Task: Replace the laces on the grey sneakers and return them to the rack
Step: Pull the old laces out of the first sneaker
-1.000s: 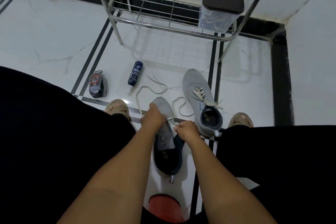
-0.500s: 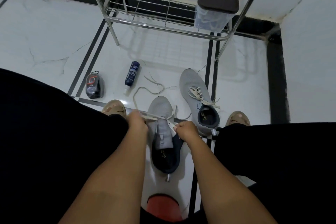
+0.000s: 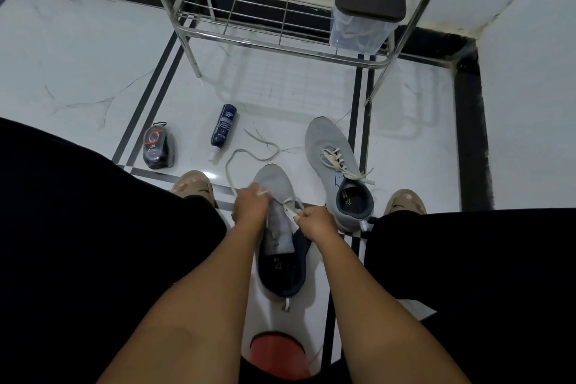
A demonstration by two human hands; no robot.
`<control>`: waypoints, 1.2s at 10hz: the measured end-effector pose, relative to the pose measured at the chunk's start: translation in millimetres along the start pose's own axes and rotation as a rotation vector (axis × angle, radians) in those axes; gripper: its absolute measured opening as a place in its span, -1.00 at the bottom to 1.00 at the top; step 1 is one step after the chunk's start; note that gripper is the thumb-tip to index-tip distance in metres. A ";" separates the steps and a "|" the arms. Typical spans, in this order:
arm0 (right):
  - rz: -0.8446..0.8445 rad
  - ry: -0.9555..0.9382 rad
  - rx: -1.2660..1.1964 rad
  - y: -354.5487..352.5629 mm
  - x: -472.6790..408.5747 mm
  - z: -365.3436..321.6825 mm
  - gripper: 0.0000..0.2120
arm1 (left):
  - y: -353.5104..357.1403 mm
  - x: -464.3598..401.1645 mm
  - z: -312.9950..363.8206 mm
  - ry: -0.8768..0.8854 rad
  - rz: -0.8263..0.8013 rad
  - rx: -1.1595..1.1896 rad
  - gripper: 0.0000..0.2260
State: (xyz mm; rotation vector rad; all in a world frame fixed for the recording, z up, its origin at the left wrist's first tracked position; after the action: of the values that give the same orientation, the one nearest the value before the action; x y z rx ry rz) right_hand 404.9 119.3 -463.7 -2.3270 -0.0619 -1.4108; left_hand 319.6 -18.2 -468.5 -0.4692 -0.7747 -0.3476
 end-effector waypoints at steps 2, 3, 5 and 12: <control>0.006 -0.005 0.005 -1.4 -3.7 1.4 -0.81 | -24.4 -11.0 -3.1 -0.138 0.118 0.801 -0.80; 0.015 -0.007 0.030 -1.0 -3.9 0.6 -0.83 | 6.1 -4.7 2.6 0.085 -0.190 -0.447 -0.76; 0.009 -0.001 0.046 0.6 -4.7 5.1 -0.85 | 21.5 0.2 -4.9 0.126 -0.152 -0.698 -0.89; 0.052 -0.268 0.017 -7.8 -13.9 -41.2 -0.82 | 15.4 21.4 -14.9 -0.104 -0.166 -0.635 -0.67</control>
State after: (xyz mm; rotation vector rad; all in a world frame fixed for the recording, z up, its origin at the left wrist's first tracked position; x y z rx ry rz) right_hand 361.7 113.6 -456.6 -2.4705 -0.0900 -1.0626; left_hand 349.7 -15.8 -466.3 -1.0270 -0.7992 -0.7362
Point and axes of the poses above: each hand's wrist, its own x-axis away from the middle knuckle, its own y-axis out of the palm, z = x × y, the point moved 3 cm from there along -x, towards the middle knuckle, and after that the axes turned 14 degrees about -z, right-handed, at the moved point
